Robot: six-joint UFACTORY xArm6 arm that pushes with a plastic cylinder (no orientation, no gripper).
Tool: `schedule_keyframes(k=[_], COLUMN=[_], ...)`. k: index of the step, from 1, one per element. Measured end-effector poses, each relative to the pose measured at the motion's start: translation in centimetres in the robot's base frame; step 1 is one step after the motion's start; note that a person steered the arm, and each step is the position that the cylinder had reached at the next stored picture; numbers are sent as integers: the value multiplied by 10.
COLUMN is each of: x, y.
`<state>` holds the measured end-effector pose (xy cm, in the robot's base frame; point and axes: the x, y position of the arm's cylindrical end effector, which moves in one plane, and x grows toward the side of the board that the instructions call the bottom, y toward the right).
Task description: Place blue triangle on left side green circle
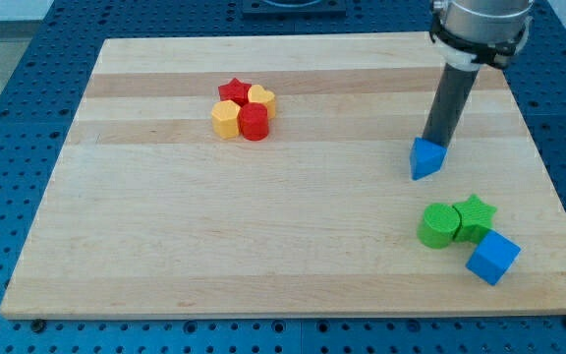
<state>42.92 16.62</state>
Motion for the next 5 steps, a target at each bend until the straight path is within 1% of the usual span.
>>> schedule_keyframes(k=[2,3,5], x=[9,25,67], y=[-36,-58,-58])
